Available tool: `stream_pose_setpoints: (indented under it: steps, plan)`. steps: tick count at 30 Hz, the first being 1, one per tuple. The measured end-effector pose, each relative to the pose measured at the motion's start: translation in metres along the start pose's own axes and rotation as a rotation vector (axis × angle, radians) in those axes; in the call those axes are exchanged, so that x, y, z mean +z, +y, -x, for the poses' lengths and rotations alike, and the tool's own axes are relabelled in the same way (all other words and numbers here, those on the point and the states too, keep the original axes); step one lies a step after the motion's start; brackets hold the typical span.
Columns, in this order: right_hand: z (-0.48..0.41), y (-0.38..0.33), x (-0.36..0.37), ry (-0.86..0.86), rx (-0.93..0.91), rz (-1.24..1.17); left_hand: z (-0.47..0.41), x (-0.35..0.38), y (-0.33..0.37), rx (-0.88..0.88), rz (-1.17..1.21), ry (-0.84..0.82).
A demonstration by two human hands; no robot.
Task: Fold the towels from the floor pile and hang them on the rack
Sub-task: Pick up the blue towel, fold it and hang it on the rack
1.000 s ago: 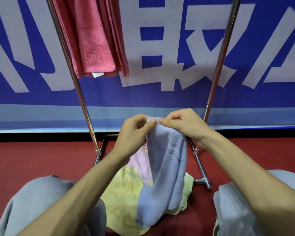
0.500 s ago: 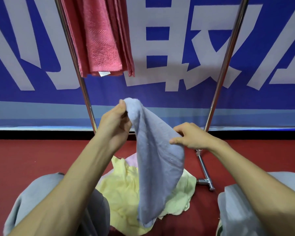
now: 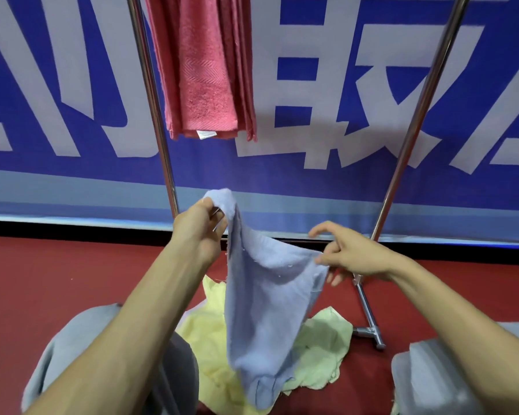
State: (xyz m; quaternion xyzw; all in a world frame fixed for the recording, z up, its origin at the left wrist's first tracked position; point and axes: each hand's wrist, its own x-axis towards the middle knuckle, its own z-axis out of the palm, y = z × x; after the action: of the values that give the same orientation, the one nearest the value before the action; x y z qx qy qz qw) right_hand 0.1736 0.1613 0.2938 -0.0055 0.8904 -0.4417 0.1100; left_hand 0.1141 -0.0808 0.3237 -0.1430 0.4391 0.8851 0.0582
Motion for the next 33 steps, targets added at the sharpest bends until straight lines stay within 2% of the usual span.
stream_pose_setpoints:
  steps: [3, 7, 9, 12, 14, 17, 22, 23, 24, 28, 30, 33]
  plan:
    - [0.007, -0.016, -0.008, 0.138, -0.205, 0.042, -0.001, 0.003, -0.006, 0.021, -0.059, -0.051]
    - [0.019, -0.028, -0.012, 0.024, -0.243, -0.067, 0.008, 0.010, -0.014, 0.112, -0.190, -0.098]
    - [0.020, -0.029, -0.011, 0.057, -0.256, 0.071, 0.010, 0.013, -0.019, 0.138, -0.273, -0.134]
    - [0.018, -0.027, -0.007, 0.278, -0.267, 0.428, 0.011, 0.017, -0.029, 0.154, -0.372, -0.203]
    - [0.017, -0.027, -0.006, 0.342, -0.299, 0.505, 0.012, 0.018, -0.036, 0.145, -0.418, -0.235]
    - [0.018, -0.027, -0.007, 0.334, -0.275, 0.298, 0.014, 0.019, -0.041, 0.124, -0.458, -0.263]
    - [0.025, -0.036, -0.006, 0.240, -0.244, -0.443, 0.016, 0.020, -0.043, 0.181, -0.534, -0.248]
    - [0.025, -0.037, -0.007, 0.229, -0.244, -0.487, 0.017, 0.020, -0.043, 0.189, -0.542, -0.253]
    - [0.025, -0.037, -0.007, 0.258, -0.247, -0.425, 0.019, 0.020, -0.043, 0.189, -0.543, -0.259]
    - [0.021, -0.032, -0.004, 0.535, -0.205, 0.112, 0.023, 0.022, -0.044, 0.166, -0.524, -0.267]
    - [0.018, -0.032, -0.003, 0.592, -0.217, 0.216, 0.023, 0.022, -0.044, 0.169, -0.521, -0.263]
    - [0.018, -0.031, -0.003, 0.569, -0.277, 0.256, 0.024, 0.022, -0.044, 0.178, -0.519, -0.260]
